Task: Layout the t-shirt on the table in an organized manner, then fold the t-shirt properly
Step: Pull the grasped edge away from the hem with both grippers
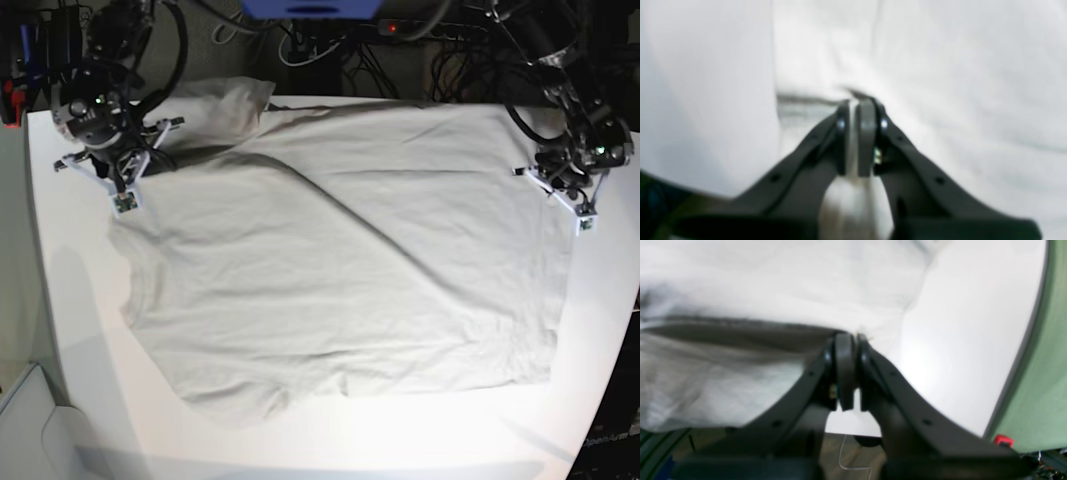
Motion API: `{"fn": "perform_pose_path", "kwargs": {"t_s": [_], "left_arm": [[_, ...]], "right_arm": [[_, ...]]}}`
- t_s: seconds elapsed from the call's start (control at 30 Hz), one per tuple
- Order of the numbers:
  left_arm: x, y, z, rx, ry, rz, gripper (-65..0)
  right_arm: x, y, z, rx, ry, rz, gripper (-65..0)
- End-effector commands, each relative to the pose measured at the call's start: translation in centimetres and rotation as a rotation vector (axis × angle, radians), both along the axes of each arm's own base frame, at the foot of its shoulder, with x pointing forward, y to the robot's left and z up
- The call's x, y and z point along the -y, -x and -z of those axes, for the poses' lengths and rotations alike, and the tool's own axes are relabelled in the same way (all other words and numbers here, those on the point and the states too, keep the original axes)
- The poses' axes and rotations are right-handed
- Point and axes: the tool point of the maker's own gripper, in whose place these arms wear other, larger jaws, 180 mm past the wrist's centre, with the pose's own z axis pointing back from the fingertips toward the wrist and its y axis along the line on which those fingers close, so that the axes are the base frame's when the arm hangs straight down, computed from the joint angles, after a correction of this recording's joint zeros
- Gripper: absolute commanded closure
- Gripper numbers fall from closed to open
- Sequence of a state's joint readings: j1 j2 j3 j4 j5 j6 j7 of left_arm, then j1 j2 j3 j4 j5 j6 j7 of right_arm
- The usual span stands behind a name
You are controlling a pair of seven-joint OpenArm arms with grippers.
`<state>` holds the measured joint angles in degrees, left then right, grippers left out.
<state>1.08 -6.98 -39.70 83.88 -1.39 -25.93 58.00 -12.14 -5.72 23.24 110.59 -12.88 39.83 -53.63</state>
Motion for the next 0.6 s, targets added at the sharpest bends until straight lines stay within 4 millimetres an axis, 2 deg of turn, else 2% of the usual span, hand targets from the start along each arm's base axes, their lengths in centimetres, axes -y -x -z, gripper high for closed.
{"fn": "perform_pose_path", "kwargs": {"t_s": [0.0,0.17,0.37,0.57], "left_arm": [[-0.6,-0.8,-0.5,0.017,-0.027,0.003,-4.8],[-0.9,-1.4,0.9,-0.021,-0.066,0.010,-4.8],[-0.9,-2.9,2.3,-0.015,-0.027,0.005,-4.8],[-0.6,-5.1,2.2,0.000,0.008,0.004,-4.8]], "right_arm": [[-0.1,-0.7,-0.8,0.035,-0.001,-0.008,0.0],[-0.1,-0.7,-0.8,0.035,-0.001,-0.008,0.0],[0.0,-1.1,-1.0,0.046,0.001,-0.008,0.0],[-0.1,-1.3,-1.2,0.052,0.000,-0.010,0.0]]}}
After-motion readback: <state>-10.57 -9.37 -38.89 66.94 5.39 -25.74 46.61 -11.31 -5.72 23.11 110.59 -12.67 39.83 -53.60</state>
